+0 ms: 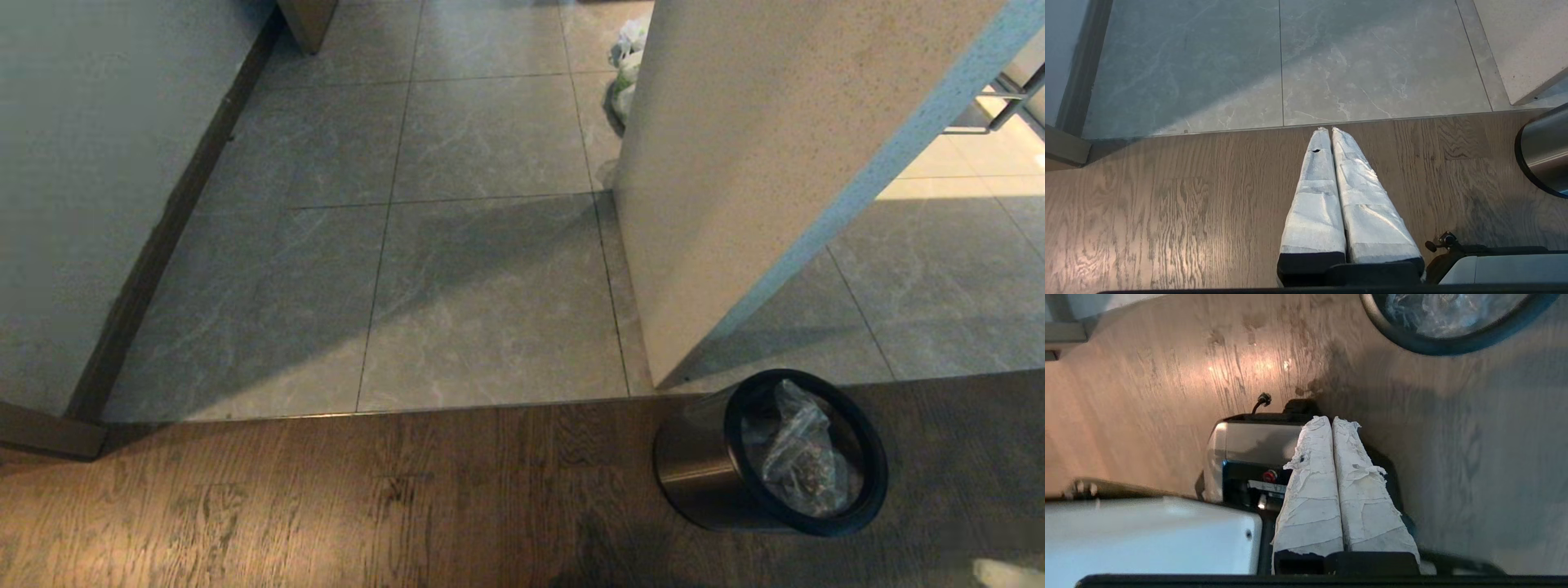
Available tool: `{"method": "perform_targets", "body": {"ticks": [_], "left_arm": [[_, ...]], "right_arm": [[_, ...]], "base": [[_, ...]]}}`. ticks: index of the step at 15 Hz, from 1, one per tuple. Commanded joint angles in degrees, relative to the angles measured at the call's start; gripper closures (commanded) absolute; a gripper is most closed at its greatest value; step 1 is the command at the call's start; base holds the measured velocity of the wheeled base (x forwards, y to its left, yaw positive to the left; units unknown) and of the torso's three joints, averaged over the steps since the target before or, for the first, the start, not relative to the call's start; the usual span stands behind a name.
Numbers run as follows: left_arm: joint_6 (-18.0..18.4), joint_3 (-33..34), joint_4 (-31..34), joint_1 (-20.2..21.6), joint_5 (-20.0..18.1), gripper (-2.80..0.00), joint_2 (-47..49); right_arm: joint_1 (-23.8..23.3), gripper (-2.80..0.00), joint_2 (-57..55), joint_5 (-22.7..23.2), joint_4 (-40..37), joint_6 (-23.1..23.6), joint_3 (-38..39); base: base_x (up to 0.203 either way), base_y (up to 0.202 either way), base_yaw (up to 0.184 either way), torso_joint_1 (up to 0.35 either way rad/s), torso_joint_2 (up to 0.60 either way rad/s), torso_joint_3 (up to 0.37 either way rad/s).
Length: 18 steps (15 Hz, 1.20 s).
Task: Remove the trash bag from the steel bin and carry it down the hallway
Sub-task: Place the outer trash can on the ground
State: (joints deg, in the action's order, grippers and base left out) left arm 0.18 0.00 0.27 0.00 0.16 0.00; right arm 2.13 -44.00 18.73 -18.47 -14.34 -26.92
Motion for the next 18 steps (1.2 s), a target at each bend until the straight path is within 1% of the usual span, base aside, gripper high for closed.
{"method": "perform_targets", "body": {"ticks": [1,5,6,7,10,13,15,18], "left_arm": [[-0.01,0.00,0.00,0.00,0.02,0.00,0.00],[-0.01,0.00,0.00,0.00,0.02,0.00,0.00],[-0.01,0.00,0.00,0.00,0.02,0.00,0.00],[-0.01,0.00,0.00,0.00,0.02,0.00,0.00],[-0.01,0.00,0.00,0.00,0.02,0.00,-0.04],[-0.01,0.00,0.00,0.00,0.02,0.00,0.00],[-0.01,0.00,0.00,0.00,0.02,0.00,0.00],[-0.01,0.00,0.00,0.00,0.02,0.00,0.00]], "right_arm": [[0.48,0.00,-16.38,-0.42,7.07,-0.71,0.30],[0.86,0.00,-31.54,-1.07,18.44,-0.46,0.87],[1.19,0.00,-34.72,-1.36,20.07,-0.18,0.46],[1.53,-2.80,-37.78,-1.54,21.27,0.45,-0.63],[2.10,-2.80,-47.52,-3.65,22.89,5.11,-4.20],[2.36,-2.80,-55.52,-5.26,26.57,7.27,-7.51],[3.25,-2.80,-59.02,-5.59,30.67,6.40,-10.05],[5.16,-2.80,-60.05,-5.44,31.41,2.84,-12.10]], "base": [[0.000,0.000,0.000,0.000,0.00,0.000],[0.000,0.000,0.000,0.000,0.00,0.000],[0.000,0.000,0.000,0.000,0.00,0.000],[0.000,0.000,0.000,0.000,0.00,0.000],[0.000,0.000,0.000,0.000,0.00,0.000],[0.000,0.000,0.000,0.000,0.00,0.000],[0.000,0.000,0.000,0.000,0.00,0.000],[0.000,0.000,0.000,0.000,0.00,0.000]]}}
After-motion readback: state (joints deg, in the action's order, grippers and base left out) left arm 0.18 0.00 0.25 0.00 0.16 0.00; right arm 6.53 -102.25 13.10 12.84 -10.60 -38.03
